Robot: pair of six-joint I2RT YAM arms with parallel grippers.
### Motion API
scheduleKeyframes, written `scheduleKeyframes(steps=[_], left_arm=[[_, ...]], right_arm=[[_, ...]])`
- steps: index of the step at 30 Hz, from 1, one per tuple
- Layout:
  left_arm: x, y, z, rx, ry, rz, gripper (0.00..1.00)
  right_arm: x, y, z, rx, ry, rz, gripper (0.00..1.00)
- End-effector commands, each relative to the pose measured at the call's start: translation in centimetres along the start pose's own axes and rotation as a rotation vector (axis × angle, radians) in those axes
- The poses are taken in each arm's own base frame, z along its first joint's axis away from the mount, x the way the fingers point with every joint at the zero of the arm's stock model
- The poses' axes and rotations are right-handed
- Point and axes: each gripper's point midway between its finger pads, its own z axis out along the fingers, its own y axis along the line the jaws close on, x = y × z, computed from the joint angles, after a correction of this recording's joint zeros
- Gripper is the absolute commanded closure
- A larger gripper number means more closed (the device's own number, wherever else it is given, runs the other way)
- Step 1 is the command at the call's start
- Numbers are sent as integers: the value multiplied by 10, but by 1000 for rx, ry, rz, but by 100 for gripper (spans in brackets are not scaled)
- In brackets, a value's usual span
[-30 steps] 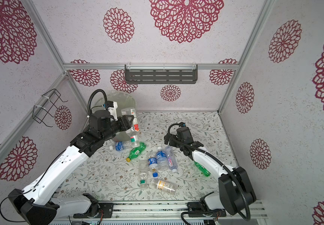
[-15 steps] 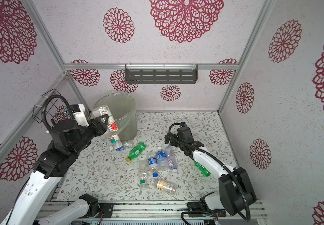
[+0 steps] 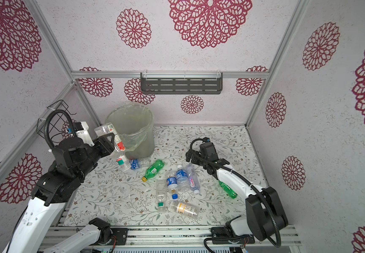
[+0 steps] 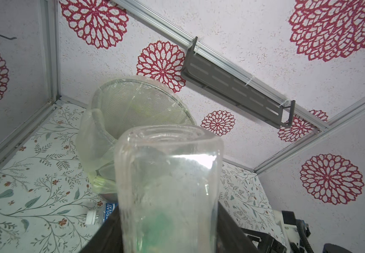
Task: Throw the plastic bottles in the bin
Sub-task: Throw the plastic bottle into the trash bin.
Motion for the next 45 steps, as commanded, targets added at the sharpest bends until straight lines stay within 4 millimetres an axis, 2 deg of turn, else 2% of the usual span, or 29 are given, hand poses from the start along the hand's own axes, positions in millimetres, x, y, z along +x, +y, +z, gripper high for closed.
scheduleKeyframes(steps=[1, 4, 7, 9, 10, 13, 17, 21, 28, 37, 45], left_arm=[[-40, -6, 13, -14, -81, -29, 45], [-76, -14, 39, 0, -117, -47, 44], [-104, -16, 80, 3, -146, -59, 36], [-115, -16, 106, 54, -159, -104, 10], [-119, -17, 114, 82, -159, -128, 2], [-138, -23, 112, 114, -172, -117, 3], [-150, -28, 82, 109, -173, -67, 3], [-138, -29, 55, 130, -147, -30, 3], [-94, -11, 44, 129, -87, -11, 3], [-41, -8, 58, 216, 13, -11, 3], [1, -5, 71, 242, 100, -22, 3]], right_arm=[[-19, 11, -4, -31, -46, 21, 1], [-21, 12, -6, -33, -52, 23, 1], [-22, 13, -7, -32, -59, 23, 1], [-24, 14, -9, -34, -60, 22, 1], [-26, 15, -9, -35, -61, 23, 1], [-29, 18, -15, -39, -70, 20, 1], [-31, 15, -22, -22, -83, 9, 1], [-30, 10, -25, 1, -80, -6, 1], [-23, 2, -24, 38, -58, -18, 1], [-20, -12, -28, 103, -46, -16, 1], [-18, -32, -36, 197, -36, -7, 1]])
